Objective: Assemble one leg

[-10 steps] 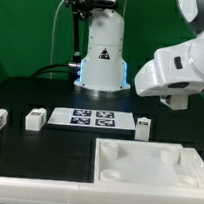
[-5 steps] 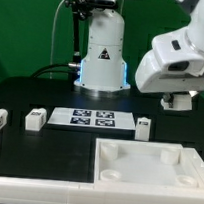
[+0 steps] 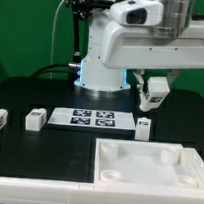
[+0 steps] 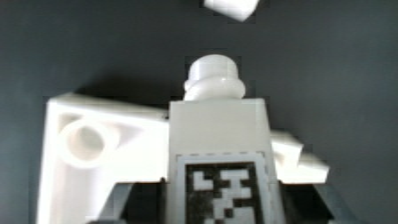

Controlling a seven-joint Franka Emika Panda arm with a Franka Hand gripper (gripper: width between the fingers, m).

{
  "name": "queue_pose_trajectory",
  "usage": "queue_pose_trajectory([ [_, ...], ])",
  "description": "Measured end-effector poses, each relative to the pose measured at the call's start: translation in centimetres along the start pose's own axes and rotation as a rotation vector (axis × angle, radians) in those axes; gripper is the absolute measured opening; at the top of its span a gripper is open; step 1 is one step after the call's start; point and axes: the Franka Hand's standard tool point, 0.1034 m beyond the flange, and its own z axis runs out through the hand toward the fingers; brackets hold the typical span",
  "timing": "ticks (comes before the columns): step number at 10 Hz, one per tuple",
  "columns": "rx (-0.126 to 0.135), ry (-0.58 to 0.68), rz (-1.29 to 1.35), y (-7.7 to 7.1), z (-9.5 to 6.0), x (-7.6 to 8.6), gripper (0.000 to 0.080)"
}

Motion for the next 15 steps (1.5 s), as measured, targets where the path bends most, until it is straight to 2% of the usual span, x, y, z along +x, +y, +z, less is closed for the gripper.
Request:
queue_pose_trajectory([
  [1, -0.008, 0.132, -0.003, -0.1, 0.1, 0.5, 0.0290],
  [3, -0.016, 0.296, -0.007, -0.2, 0.3, 0.5, 0.0290],
  [4, -0.018, 0.425, -0.009, -0.3, 0.0, 0.9, 0.0290],
  [5, -0.011, 0.483, -0.022, -1.1, 0.4, 1.3, 0.0290],
  [6, -0.007, 0.482, -0.041, -1.7, 0.7, 2.2, 0.0290],
  [8, 0.006, 0.511, -0.060, -2.8, 0.4, 5.4, 0.0290],
  [10, 0.013, 0.522, -0.068, -3.2, 0.6, 7.2, 0.0290],
  [11, 0.008, 0.530, -0.088, -3.1, 0.4, 7.8, 0.0290],
  [15, 0.008, 0.529, -0.089, -3.1, 0.5, 7.7, 0.0290],
])
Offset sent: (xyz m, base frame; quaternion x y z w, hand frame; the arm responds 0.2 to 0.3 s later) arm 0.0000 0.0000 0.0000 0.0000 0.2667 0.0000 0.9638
